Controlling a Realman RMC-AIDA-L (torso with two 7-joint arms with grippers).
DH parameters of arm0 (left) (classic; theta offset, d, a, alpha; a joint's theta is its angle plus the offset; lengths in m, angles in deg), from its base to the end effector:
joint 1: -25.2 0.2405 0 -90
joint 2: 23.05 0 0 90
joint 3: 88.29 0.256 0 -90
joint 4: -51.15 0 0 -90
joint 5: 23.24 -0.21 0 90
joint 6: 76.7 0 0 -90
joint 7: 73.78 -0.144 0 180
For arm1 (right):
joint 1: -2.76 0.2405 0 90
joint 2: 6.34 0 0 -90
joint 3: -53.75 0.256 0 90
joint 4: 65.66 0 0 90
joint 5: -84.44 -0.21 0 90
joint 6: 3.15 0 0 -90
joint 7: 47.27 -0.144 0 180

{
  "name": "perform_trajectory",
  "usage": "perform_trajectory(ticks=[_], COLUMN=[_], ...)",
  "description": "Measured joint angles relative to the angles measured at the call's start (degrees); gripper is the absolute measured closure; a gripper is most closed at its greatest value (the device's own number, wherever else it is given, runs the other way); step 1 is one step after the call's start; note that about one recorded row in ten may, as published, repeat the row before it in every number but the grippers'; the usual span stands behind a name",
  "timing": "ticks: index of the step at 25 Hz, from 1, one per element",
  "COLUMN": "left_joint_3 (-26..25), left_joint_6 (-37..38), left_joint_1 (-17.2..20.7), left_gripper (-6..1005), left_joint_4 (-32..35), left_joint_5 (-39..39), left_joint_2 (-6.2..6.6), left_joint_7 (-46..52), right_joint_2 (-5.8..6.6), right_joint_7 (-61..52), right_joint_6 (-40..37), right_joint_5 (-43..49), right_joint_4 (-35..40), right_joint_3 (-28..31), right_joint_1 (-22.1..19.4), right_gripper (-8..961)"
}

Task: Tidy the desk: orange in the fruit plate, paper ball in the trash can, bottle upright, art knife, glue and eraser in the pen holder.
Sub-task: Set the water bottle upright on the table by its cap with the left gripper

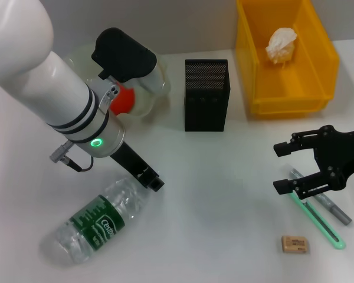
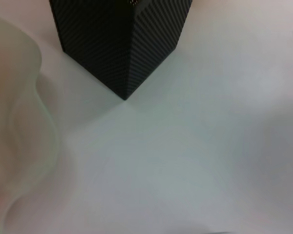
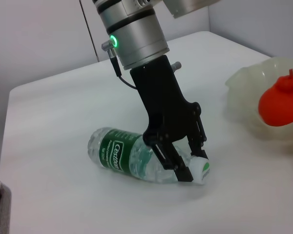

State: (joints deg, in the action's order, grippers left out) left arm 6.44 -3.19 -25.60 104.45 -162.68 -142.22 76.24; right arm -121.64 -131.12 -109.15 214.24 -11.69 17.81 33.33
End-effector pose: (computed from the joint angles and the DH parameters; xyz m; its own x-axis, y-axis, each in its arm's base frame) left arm -0.1382 0.3760 -0.0864 0.7811 0.5459 -0.3032 0.4527 -0.8294 -0.3273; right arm 0.2662 0.3156 0.0639 0.9254 -0.2876 -0.2468 -0.3206 -0.9414 -0.1051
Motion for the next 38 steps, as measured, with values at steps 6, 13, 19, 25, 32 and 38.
perform_trajectory(ticks=[6, 13, 19, 25, 32, 38], left_joint_3=[-5.3, -10.4, -11.9, -13.7, -18.4, -21.5], left_joint_6=[2.7, 5.2, 6.4, 7.6, 9.8, 12.0], left_joint_1=[0.0, 0.2, 0.4, 0.5, 0.5, 0.6], left_gripper=[573, 573, 574, 574, 573, 573], left_joint_4=[1.1, 1.7, 2.3, 3.0, 3.5, 4.2], left_joint_5=[0.3, 2.2, 2.3, 2.3, 2.5, 2.5], left_joint_2=[0.15, 0.51, 0.53, 0.52, 0.55, 0.74], left_joint_7=[-1.4, -4.0, -5.1, -6.1, -8.9, -10.7], right_joint_2=[0.0, -0.04, -0.09, -0.21, -0.25, -0.22], right_joint_7=[0.0, 0.0, 0.0, -0.1, -0.3, -0.8], right_joint_6=[0.0, 0.0, 0.0, 0.0, 0.3, 0.3], right_joint_5=[0.0, 0.0, -0.1, -0.2, -0.2, -0.2], right_joint_4=[0.0, 0.0, 0.0, 0.0, -0.4, -0.5], right_joint_3=[0.0, 0.1, 0.2, 0.8, 0.9, 1.3], right_joint_1=[-0.1, -0.3, -0.3, -0.3, -0.2, -0.1], right_gripper=[130, 130, 130, 130, 130, 130])
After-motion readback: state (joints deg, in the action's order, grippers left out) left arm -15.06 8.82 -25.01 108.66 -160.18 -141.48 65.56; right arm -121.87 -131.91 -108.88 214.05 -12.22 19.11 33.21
